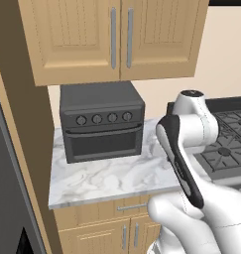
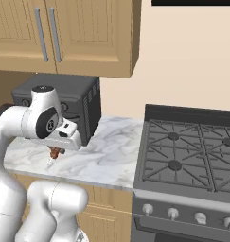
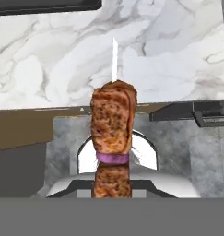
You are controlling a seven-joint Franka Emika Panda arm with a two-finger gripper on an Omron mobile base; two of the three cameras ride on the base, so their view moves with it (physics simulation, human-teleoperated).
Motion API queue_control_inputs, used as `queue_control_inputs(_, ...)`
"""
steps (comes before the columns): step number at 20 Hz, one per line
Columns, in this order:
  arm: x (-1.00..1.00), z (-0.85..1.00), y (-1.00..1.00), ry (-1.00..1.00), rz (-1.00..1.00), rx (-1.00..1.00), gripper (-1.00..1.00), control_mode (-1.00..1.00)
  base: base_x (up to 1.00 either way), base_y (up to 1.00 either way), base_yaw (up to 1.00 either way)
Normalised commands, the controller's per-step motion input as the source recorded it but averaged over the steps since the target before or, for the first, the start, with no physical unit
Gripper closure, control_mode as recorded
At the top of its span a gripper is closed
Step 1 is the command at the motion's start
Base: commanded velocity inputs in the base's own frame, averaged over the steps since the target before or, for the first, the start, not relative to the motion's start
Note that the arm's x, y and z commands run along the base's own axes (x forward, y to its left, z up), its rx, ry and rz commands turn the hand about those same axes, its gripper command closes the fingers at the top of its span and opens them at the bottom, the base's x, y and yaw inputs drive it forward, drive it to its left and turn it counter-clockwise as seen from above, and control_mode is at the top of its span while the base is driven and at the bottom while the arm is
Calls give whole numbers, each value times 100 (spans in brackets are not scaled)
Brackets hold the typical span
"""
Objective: Store the kebab skewer in the freezer for long-term storage. Close the freezer door after placing the cooked food.
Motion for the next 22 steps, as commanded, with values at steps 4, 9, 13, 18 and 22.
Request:
queue_control_inputs(4,-22,15,-12,2,26,-14,100,-100,0,0,0)
queue_control_inputs(9,-23,0,-19,0,23,-3,100,-100,0,0,0)
queue_control_inputs(13,-39,21,-5,0,8,3,100,-100,0,0,0)
queue_control_inputs(18,-29,38,0,-1,-9,4,100,-100,0,0,0)
queue_control_inputs(22,-1,23,0,1,-27,0,100,-100,0,0,0)
